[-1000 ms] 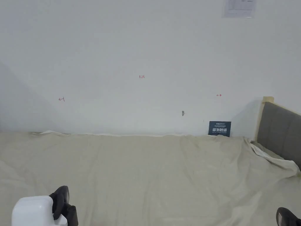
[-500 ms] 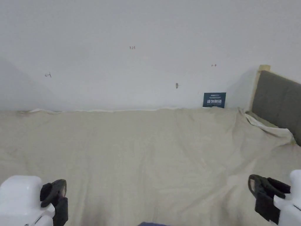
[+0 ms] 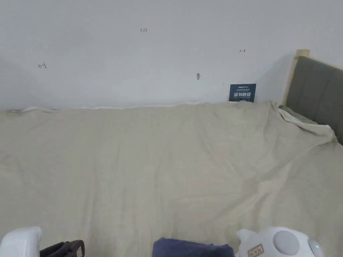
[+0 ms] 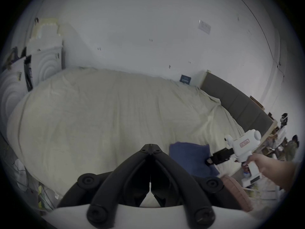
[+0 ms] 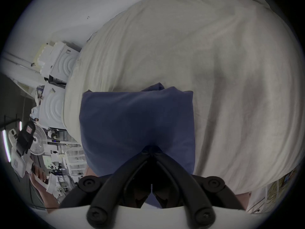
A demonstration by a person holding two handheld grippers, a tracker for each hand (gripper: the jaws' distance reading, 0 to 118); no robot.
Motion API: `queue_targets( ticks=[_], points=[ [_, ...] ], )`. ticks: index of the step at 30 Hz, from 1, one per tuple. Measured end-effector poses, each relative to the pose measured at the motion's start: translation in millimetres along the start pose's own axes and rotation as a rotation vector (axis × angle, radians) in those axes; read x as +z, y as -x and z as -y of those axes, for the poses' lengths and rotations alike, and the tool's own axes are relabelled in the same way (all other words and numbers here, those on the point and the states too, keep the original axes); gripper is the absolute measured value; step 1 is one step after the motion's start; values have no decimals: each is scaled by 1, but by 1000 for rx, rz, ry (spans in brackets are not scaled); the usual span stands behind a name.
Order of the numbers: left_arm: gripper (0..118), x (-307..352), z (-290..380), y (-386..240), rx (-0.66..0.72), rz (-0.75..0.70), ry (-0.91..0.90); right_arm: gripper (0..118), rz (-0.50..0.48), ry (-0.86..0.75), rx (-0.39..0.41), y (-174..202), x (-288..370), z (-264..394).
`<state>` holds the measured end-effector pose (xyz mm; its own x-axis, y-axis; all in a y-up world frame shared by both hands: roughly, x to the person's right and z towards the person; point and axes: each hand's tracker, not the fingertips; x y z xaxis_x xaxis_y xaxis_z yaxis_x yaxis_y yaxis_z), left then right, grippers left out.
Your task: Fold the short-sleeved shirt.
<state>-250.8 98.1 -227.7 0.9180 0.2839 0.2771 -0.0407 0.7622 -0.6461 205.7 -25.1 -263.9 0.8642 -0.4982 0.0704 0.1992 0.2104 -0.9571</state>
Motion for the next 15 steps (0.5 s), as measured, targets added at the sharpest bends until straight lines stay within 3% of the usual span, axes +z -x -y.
queue_targets(
  ticks=[4, 6, 7, 9, 10, 12, 15],
  points=[
    [1, -48, -10, 21, 289, 336, 230, 0, -108, 4, -78, -22, -3, 4],
    [10, -81, -5, 25, 366, 432, 345, 0, -120, 5, -98, -31, -3, 7],
    [36, -98, -2, 33, 380, 448, 373, 0, -126, -1, -105, -34, -7, 4],
    [99, -129, 6, 38, 417, 480, 393, 0, -123, -5, -97, -32, -7, 5],
    [118, -144, 11, 37, 427, 513, 455, 0, -116, -6, -87, -29, -6, 5],
    [118, -169, 23, 31, 422, 575, 590, 0, -101, 6, -68, -26, -8, 2],
    [118, -197, 38, 31, 393, 552, 683, 0, -89, 19, -51, -22, -10, -1]
  ],
)
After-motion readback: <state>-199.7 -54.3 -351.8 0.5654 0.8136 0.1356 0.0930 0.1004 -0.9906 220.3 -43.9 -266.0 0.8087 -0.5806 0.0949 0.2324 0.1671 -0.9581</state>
